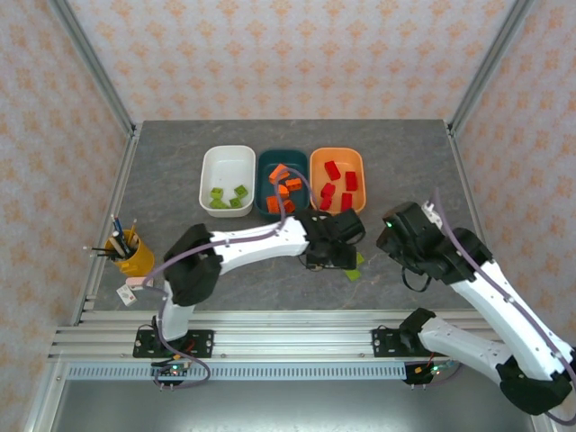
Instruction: Sort the legos into containers by color
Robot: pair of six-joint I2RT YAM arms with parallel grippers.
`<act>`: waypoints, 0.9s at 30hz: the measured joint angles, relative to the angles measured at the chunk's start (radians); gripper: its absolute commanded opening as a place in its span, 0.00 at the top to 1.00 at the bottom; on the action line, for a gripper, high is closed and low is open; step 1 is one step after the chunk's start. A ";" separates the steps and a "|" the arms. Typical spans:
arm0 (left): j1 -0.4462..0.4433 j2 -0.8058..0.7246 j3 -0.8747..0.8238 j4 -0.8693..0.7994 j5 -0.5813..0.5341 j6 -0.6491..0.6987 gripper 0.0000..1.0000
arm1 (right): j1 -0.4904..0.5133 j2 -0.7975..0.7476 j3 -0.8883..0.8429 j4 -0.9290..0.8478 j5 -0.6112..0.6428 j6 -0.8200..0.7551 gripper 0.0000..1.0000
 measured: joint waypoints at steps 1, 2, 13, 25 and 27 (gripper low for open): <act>-0.011 0.031 0.031 -0.015 -0.007 -0.022 0.24 | 0.000 -0.019 0.002 -0.003 0.002 -0.006 0.39; -0.020 0.060 0.060 -0.031 -0.010 -0.041 0.24 | 0.000 -0.040 0.002 -0.006 0.003 -0.016 0.36; -0.049 0.265 0.278 -0.137 -0.015 -0.211 0.26 | 0.000 -0.212 0.002 -0.006 -0.075 -0.138 0.21; -0.049 0.378 0.413 -0.216 -0.060 -0.306 0.34 | 0.000 -0.289 0.001 -0.021 -0.090 -0.146 0.21; -0.048 0.396 0.425 -0.222 -0.066 -0.315 0.37 | 0.000 -0.290 0.001 -0.024 -0.090 -0.146 0.21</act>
